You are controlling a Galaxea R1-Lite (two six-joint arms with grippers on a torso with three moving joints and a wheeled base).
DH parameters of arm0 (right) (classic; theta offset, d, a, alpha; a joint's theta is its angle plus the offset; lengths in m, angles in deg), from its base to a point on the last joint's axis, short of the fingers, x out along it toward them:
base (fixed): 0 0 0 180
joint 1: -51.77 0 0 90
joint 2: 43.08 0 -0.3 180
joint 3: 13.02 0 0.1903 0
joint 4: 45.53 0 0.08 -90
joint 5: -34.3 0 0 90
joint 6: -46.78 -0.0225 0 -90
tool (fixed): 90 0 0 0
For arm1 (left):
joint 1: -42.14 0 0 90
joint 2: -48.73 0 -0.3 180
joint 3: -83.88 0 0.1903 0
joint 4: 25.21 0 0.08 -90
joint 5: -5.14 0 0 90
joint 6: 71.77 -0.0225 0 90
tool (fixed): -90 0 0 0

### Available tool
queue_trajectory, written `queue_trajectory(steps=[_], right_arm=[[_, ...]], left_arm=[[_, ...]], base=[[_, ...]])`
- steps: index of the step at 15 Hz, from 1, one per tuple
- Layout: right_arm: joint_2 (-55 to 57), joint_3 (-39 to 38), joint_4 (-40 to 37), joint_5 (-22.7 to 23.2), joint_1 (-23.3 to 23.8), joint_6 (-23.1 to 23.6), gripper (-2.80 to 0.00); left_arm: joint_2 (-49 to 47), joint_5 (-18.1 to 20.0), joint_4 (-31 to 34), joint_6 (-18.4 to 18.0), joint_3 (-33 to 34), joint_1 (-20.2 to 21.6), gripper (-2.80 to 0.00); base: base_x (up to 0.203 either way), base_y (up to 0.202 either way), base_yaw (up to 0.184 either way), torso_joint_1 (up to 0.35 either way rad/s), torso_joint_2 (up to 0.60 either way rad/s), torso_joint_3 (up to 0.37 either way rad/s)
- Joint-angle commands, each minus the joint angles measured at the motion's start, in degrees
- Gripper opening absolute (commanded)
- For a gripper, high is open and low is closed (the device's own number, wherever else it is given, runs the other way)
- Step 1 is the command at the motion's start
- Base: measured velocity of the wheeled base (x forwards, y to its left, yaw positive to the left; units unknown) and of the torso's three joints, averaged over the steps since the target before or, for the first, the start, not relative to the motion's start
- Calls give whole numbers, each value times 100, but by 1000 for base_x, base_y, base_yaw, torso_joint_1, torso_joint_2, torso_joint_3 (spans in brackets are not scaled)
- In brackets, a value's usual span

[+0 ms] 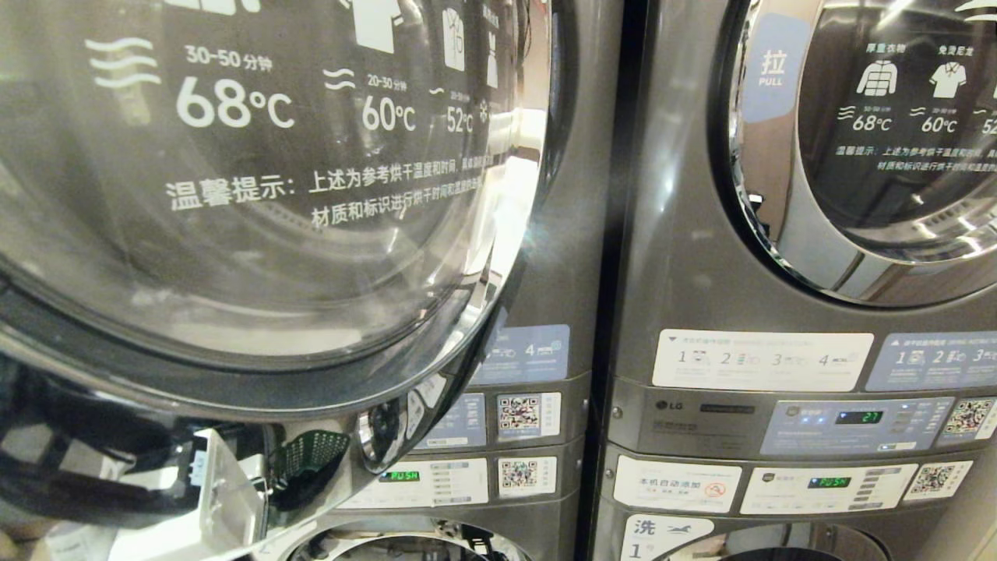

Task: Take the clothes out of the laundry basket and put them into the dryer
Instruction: Open the dryer

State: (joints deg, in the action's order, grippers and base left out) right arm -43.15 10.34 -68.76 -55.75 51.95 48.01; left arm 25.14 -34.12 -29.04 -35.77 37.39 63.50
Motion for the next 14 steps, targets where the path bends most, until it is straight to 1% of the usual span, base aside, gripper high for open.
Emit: queue_trajectory(steps=[1, 3, 4, 5, 7, 8, 9, 11, 14], right_arm=[[-1, 0, -5, -4, -1, 0, -280], [-1, 0, 4, -4, -1, 9, -280], [-1, 0, 4, -4, -1, 0, -280], [-1, 0, 4, -4, -1, 2, -280], [-1, 0, 4, -21, -1, 26, -280], [-1, 0, 4, 6, -1, 46, -280], [-1, 0, 4, 4, -1, 58, -280], [-1, 2, 4, -40, -1, -183, -280], [-1, 0, 4, -48, -1, -220, -280]], left_arm=[[118, 33, -5, 21, 1, 9, -280], [195, 24, -1, -45, 60, 37, -280], [302, 17, 64, -212, 140, 76, -280], [403, -4, 195, -491, 249, 131, -280], [706, 0, 648, -1368, 401, 509, -280], [755, -12, 797, -1734, 501, 587, -280], [760, -20, 820, -1775, 506, 606, -280], [761, 3, 838, -1670, 345, 606, -280], [760, 15, 839, -1657, 361, 606, -280]], base=[[0, 0, 0, 0, 0, 0], [0, 0, 0, 0, 0, 0], [0, 0, 0, 0, 0, 0], [0, 0, 0, 0, 0, 0], [0, 0, 0, 0, 0, 0], [0, 0, 0, 0, 0, 0], [0, 0, 0, 0, 0, 0], [0, 0, 0, 0, 0, 0], [0, 0, 0, 0, 0, 0]])
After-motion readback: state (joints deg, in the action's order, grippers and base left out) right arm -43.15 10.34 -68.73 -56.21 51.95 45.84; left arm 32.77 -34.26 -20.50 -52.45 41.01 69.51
